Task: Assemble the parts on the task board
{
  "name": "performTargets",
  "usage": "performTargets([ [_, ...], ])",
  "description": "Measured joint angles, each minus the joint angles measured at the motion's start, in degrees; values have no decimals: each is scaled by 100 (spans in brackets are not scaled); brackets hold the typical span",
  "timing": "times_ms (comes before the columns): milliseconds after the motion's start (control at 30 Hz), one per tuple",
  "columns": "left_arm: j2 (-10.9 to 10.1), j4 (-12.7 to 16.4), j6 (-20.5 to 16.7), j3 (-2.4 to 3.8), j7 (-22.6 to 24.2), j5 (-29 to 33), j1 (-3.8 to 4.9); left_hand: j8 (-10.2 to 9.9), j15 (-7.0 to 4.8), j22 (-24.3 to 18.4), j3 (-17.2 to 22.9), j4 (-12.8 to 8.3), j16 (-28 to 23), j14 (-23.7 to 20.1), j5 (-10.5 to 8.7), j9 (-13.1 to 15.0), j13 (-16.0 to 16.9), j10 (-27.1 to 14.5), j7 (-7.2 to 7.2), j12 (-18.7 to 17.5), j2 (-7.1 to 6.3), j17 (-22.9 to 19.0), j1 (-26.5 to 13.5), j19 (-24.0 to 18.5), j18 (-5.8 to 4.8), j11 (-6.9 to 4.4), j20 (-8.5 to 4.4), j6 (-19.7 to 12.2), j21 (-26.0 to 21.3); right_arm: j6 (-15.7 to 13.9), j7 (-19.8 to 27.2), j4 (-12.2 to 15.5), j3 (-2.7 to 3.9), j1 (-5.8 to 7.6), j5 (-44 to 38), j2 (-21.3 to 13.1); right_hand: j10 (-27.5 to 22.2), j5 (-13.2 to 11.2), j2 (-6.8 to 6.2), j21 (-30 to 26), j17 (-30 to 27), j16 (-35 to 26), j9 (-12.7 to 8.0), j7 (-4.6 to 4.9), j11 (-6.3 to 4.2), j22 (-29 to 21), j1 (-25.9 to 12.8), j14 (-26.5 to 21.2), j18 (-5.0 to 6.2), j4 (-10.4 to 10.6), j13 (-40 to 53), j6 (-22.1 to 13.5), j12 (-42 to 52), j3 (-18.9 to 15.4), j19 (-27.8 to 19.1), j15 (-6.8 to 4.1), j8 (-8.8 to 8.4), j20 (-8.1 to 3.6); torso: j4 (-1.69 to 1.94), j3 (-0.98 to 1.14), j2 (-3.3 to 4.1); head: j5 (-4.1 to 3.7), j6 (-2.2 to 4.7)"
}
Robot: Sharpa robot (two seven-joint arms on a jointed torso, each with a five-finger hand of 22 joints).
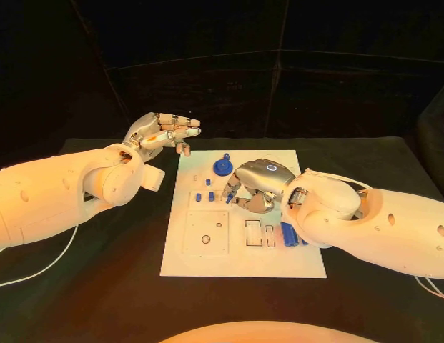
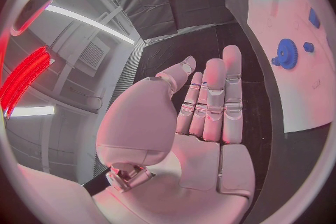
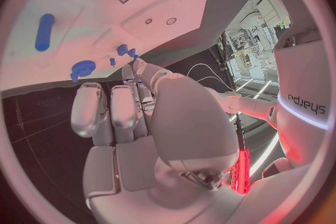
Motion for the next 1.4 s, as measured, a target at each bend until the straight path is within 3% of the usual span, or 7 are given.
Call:
performTargets([
  [267,42,35,0,-3,-16,63,0,0,0,0,0,0,-4,0,0,0,0,0,0,0,0,0,0,0,-1,0,0,0,0,263,4,-225,-9,-248,-130,304,0,0,4,0,0,0,-1,-1,0,0,-13,0,1,5,-1,-2,-7,26,0,0,-15,0,-4,-1,0,73,-38],
  [500,51,57,2,-3,-29,90,0,0,0,1,0,0,-4,0,0,1,0,0,0,0,0,1,0,0,-1,0,0,0,0,444,-5,-351,-9,-356,-269,502,-1,0,-2,0,-8,0,-3,-1,0,-1,-45,0,1,-11,-1,-3,-7,43,0,0,-16,0,-4,8,1,122,-76],
  [800,54,56,6,-3,-46,106,1,0,0,1,0,0,-4,0,0,1,0,0,0,0,0,1,0,0,-1,0,0,0,0,575,-25,-401,-8,-409,-429,589,0,0,-3,0,-7,0,-6,-2,0,-1,-45,0,1,-11,-1,-3,-7,43,-1,0,-31,0,-3,14,1,165,-100],
  [1400,55,38,25,-4,-85,116,1,0,0,-7,0,0,-4,0,0,2,0,0,0,24,0,-10,0,0,-2,0,0,0,0,744,-160,-447,-8,-421,-756,647,-1,0,-2,0,-12,-1,1,-8,0,-2,-91,0,2,-12,-1,-11,-7,42,-1,0,-44,0,-5,18,5,179,-127],
])
